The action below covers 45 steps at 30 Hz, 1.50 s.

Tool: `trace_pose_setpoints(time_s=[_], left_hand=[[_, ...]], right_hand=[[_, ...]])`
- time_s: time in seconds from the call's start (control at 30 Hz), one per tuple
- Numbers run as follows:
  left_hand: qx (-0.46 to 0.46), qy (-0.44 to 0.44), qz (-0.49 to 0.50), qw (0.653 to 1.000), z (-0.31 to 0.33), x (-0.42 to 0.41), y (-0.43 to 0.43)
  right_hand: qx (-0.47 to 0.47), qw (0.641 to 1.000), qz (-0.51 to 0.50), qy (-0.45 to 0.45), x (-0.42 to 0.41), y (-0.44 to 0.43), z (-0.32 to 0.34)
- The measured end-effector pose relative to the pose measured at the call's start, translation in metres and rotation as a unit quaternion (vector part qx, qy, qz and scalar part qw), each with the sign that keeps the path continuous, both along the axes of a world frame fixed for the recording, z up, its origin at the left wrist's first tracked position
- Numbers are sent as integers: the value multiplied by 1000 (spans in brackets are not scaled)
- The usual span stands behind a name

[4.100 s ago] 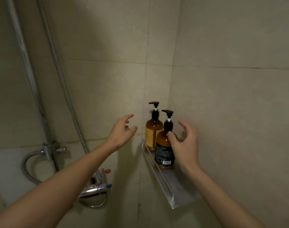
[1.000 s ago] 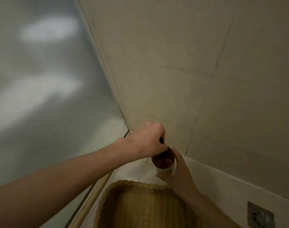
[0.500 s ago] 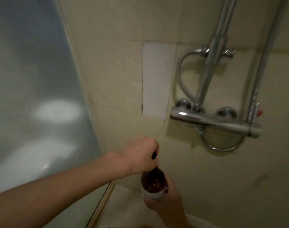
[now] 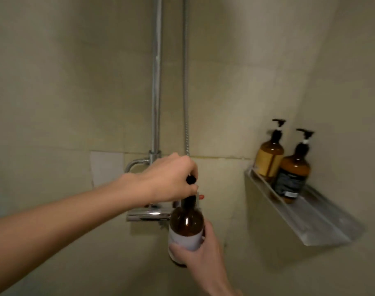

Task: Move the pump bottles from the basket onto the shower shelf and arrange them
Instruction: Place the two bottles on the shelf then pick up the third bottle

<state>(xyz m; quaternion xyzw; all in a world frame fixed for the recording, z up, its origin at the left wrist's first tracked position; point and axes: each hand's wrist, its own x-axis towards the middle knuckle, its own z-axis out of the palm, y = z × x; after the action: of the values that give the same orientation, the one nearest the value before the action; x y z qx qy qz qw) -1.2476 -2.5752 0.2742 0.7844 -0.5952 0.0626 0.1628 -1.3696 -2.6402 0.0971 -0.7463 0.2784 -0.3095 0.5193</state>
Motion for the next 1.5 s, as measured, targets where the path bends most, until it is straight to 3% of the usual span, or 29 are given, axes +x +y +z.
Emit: trace_pose_setpoints(time_s=[0.27, 0.5, 0.87, 1.5], left_hand=[[-29, 2, -138, 990, 102, -83, -77], [-9, -15, -201, 979, 148, -147, -148], [-5, -33, -208, 978, 131, -177, -227], [4, -82, -193, 978, 97, -171, -249]], right_hand=[[-126, 985, -113, -28, -83, -60, 87], [-187, 962, -199, -27, -148, -115, 130], [-151, 964, -217, -2, -179, -186, 127], [-117, 974, -192, 22, -167, -209, 93]])
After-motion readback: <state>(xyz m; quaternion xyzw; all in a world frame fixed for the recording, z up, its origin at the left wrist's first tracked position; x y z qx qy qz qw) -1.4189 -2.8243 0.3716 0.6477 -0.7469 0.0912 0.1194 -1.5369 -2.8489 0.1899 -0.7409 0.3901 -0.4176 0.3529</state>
